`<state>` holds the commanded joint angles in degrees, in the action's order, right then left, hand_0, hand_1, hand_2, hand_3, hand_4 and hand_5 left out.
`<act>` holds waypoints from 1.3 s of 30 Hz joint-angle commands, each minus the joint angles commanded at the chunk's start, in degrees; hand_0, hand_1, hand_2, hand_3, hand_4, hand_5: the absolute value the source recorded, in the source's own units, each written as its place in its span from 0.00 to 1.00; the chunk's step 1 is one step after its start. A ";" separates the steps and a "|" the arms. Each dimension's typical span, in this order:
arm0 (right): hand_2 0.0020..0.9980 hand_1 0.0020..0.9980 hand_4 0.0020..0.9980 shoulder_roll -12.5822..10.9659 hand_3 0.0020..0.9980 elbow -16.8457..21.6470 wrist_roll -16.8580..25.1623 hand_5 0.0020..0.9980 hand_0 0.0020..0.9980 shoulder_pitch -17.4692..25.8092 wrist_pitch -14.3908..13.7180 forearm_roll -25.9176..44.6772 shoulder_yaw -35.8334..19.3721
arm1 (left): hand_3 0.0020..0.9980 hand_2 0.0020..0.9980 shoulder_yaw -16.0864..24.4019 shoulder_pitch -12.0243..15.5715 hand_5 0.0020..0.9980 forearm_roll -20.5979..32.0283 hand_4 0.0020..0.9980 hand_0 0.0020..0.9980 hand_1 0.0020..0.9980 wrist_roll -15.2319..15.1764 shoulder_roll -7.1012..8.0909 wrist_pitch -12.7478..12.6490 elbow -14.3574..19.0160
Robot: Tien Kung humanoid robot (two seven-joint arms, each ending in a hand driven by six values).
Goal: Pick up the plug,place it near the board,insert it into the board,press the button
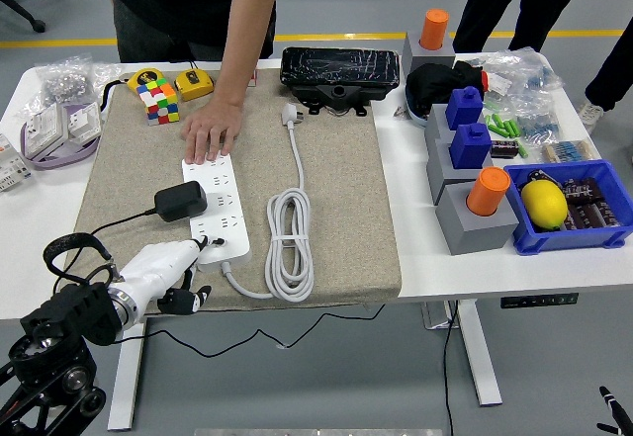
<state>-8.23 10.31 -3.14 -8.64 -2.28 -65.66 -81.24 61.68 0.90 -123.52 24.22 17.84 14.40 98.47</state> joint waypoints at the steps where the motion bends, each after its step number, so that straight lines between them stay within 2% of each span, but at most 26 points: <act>1: 0.74 0.76 1.00 0.00 0.78 0.00 0.02 1.00 0.82 0.01 0.00 0.06 0.05 | 0.92 0.14 0.00 0.04 0.00 0.05 0.58 0.15 0.04 -0.06 0.02 -0.02 -0.06; 15: 0.74 0.76 1.00 0.04 0.78 0.00 -0.04 1.00 0.82 0.25 -0.01 0.06 0.03 | 0.91 0.14 -0.96 0.43 0.00 0.34 0.57 0.15 0.03 -0.42 0.05 -0.02 -0.97; 20: 0.74 0.76 1.00 0.10 0.78 0.00 -0.07 1.00 0.82 0.33 0.01 0.09 0.12 | 0.91 0.14 -0.68 0.37 0.00 -0.31 0.56 0.15 0.03 -0.57 0.29 -0.72 0.30; 26: 0.74 0.76 1.00 0.07 0.78 0.00 -0.02 1.00 0.82 0.25 0.03 0.30 0.40 | 0.91 0.14 0.52 0.26 0.00 -1.58 0.56 0.15 0.03 -0.87 0.38 -1.93 3.32; 29: 0.74 0.76 1.00 0.05 0.78 0.00 -0.05 1.00 0.82 0.17 0.02 0.27 0.31 | 0.91 0.14 1.07 0.01 0.00 -2.22 0.56 0.15 0.03 -1.30 0.27 -3.05 3.46; 30: 0.74 0.76 1.00 0.04 0.78 0.00 -0.05 1.00 0.82 0.14 0.03 0.31 0.35 | 0.91 0.14 1.31 -0.15 0.00 -2.54 0.56 0.15 0.03 -1.69 0.21 -3.97 3.46; 31: 0.74 0.76 1.00 0.02 0.78 0.00 -0.06 1.00 0.82 0.11 0.03 0.32 0.35 | 0.87 0.15 1.53 -0.29 0.00 -2.76 0.65 0.17 0.04 -2.05 0.13 -4.85 3.46; 32: 0.74 0.76 1.00 0.01 0.78 0.00 -0.06 1.00 0.82 0.09 0.03 0.30 0.32 | 0.87 0.15 1.74 -0.43 0.00 -2.98 0.65 0.17 0.04 -2.49 0.00 -5.56 3.46; 36: 0.74 0.76 1.00 0.01 0.78 0.00 -0.07 1.00 0.82 0.01 0.02 0.26 0.26 | 0.87 0.15 3.56 -1.50 0.00 -4.49 0.65 0.17 0.04 -6.00 -1.18 -13.09 3.46; 37: 0.74 0.76 1.00 0.02 0.78 0.00 -0.08 1.00 0.82 0.01 0.02 0.26 0.29 | 0.86 0.22 4.12 -1.80 0.00 -4.62 0.72 0.22 0.09 -6.53 -1.47 -14.26 3.46; 39: 0.74 0.76 1.00 0.05 0.78 0.00 -0.09 1.00 0.82 -0.01 0.03 0.19 0.28 | 0.86 0.22 5.37 -2.53 0.00 -5.00 0.72 0.22 0.09 -7.28 -2.02 -15.35 3.38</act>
<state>-8.19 10.31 -3.23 -8.65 -2.25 -65.46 -80.96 67.05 -1.63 -128.52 16.94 15.82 -0.95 101.86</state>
